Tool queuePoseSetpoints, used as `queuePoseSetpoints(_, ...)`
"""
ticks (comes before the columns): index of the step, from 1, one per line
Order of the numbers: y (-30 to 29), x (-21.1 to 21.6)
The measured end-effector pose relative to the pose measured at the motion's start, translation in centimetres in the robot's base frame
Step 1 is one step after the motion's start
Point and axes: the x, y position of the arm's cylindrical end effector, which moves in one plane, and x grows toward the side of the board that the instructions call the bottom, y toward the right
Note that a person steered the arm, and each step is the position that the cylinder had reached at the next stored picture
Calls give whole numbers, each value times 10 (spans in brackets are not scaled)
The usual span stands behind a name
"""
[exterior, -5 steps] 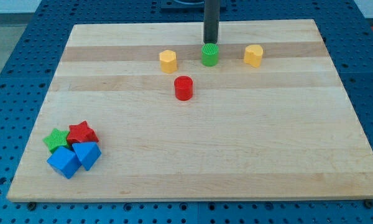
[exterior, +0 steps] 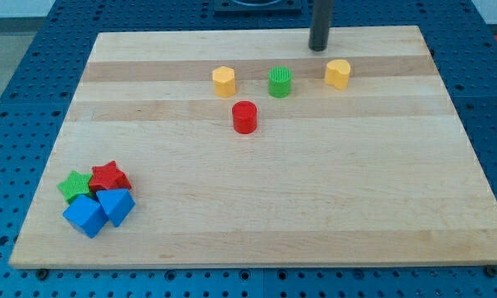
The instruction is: Move the yellow heart down a bit
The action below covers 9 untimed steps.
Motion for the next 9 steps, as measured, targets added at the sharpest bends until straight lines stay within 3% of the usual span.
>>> queuePoseSetpoints(1,19,27)
queuePoseSetpoints(9,21,68)
